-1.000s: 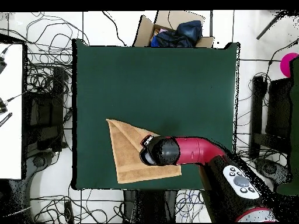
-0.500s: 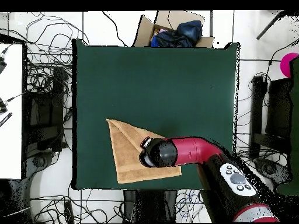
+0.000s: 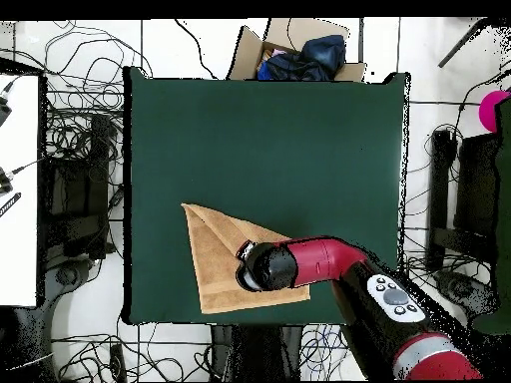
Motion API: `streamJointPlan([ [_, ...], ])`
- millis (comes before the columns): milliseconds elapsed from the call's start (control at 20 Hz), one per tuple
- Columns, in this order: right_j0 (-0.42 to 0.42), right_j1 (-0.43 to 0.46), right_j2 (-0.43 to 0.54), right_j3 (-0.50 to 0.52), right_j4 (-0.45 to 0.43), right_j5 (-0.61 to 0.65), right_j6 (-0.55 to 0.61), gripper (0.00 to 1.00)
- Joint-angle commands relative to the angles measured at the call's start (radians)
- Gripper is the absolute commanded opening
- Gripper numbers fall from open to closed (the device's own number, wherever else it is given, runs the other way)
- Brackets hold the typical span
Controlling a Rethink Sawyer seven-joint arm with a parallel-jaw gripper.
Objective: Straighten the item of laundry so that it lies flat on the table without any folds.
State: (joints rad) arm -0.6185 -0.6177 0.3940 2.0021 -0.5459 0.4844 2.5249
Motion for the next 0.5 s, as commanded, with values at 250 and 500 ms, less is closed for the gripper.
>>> streamJointPlan([
  [250, 0.081, 0.118, -0.034, -0.106, -0.148, -0.025, -0.071, 1.0],
  [500, 0.107, 0.124, -0.051, -0.129, -0.165, -0.015, -0.043, 1.0],
])
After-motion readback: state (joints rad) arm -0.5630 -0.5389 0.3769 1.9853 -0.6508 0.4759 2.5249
